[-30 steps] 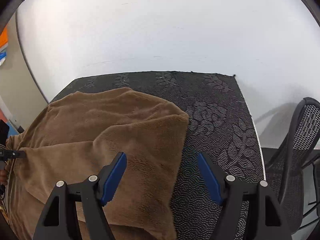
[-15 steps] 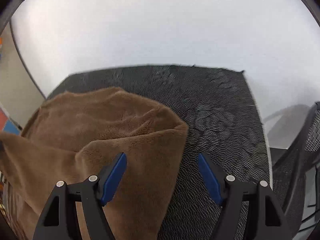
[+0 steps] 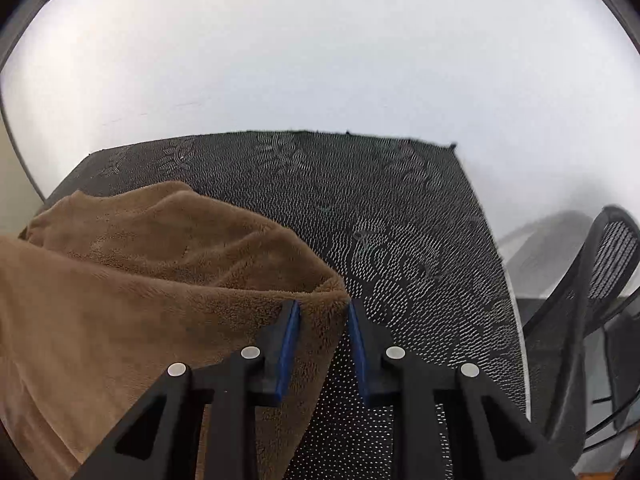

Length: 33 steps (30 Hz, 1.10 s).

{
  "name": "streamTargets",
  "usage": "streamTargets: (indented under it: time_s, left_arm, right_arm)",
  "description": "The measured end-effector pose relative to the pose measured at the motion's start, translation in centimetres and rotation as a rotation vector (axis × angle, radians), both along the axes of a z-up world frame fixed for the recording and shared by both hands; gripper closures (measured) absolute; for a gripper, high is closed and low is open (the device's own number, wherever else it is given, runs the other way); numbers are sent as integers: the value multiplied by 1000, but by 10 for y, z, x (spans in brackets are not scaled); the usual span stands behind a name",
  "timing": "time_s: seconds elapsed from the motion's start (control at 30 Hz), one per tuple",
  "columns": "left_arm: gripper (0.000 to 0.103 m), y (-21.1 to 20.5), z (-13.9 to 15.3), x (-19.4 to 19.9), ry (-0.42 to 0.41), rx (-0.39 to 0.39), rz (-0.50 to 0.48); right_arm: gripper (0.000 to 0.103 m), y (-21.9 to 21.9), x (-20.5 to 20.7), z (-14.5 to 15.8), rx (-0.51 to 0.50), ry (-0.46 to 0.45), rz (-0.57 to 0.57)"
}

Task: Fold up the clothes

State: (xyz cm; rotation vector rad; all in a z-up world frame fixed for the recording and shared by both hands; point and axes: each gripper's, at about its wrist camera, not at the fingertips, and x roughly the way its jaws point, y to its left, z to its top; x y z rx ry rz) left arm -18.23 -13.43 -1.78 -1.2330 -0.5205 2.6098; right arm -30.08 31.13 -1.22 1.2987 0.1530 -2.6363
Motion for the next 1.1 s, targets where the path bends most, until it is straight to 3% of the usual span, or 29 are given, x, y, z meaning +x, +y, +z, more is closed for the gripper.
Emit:
streamTargets:
  time_s: [0.03,0.13,0.2,0.23,0.37,0.5,0.6,0.67,0.73,0.8,0.9,1.0,1.1]
  left_arm:
    - [82,-3,-11,-6,-43,-24,21]
    - [51,-12,-32,-12,-124,-112,99]
    - [26,-17,-30,-9,-99,-136,139]
    - [22,-20,-25,-5,-77,-145,158]
    - [21,-19,4,13,31,-171,195]
    - [19,18,13,25,106,-121,5]
    - [18,51,-5,26,78,-206,-108]
    - [18,60,-26,21,-6,-269,-103]
    - [18,56,-48,17,-87,-277,-74]
    - [18,56,-51,24,-44,-303,-88]
    - [18,62,-53,28,-29,-362,-108]
    - [18,59,-52,27,-29,-340,-92]
    - [18,54,-41,38,-30,-261,-48]
  right_arm:
    - [72,0,0,-2,-4,-8,8]
    - [29,1,9,2,10,16,-2]
    - [28,-2,18,13,14,63,10]
    - [28,-3,24,18,16,88,18]
    - [28,-21,51,43,28,163,95]
    - [28,-55,80,45,22,123,236]
    - [28,-72,89,26,25,49,296]
    - [28,-76,93,14,59,16,296]
    - [28,-75,91,-1,89,-34,285]
    - [28,-67,90,-13,82,-66,276]
    - [24,-61,92,-18,65,-31,286]
    - [19,-62,94,-21,74,-9,276]
    - [18,-62,96,-23,83,4,266]
